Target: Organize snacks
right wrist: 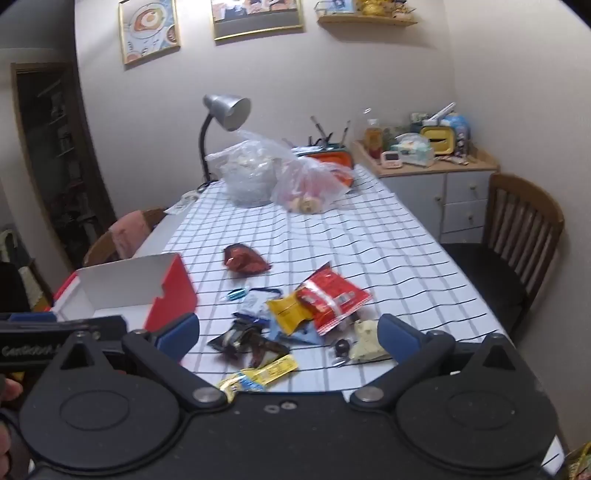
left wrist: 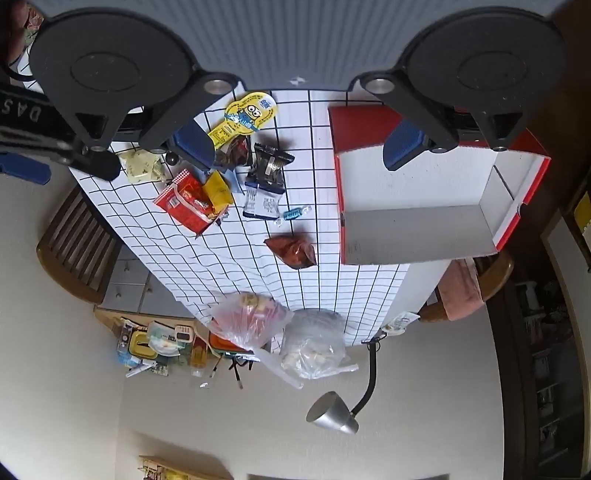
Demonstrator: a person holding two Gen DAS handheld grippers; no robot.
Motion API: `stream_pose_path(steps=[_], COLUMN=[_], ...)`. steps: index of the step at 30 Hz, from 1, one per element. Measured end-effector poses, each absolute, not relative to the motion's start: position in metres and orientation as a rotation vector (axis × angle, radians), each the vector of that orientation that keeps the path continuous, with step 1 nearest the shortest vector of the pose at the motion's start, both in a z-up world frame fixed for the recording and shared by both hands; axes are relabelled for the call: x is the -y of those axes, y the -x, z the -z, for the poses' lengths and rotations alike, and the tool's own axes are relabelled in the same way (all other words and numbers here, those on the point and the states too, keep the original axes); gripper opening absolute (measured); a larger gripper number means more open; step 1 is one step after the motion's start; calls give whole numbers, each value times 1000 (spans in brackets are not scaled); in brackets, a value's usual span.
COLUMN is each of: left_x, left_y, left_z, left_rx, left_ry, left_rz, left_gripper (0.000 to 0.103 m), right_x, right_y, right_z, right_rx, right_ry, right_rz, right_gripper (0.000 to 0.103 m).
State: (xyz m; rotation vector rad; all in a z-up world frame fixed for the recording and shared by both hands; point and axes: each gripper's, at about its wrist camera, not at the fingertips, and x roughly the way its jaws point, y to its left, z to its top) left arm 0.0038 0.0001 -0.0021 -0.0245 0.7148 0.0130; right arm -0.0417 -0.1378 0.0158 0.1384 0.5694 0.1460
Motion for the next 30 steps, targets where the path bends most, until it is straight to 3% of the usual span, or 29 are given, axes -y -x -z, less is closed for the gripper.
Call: stream_pose_path(steps=[6, 30], left_x=[-5, -22], left_y=[8, 15], left_z=[-11, -19], left_rx=[-634, -655], left_ry=[40, 34], left_rz=[1, 20], left_gripper=[98, 98], right_x=[128, 110], right_y=[46, 51], right_z=[-24, -30], right_rx=[-526, -583], right_ry=[-144, -98], right_rz=[-134, -98], right_gripper=[103, 103])
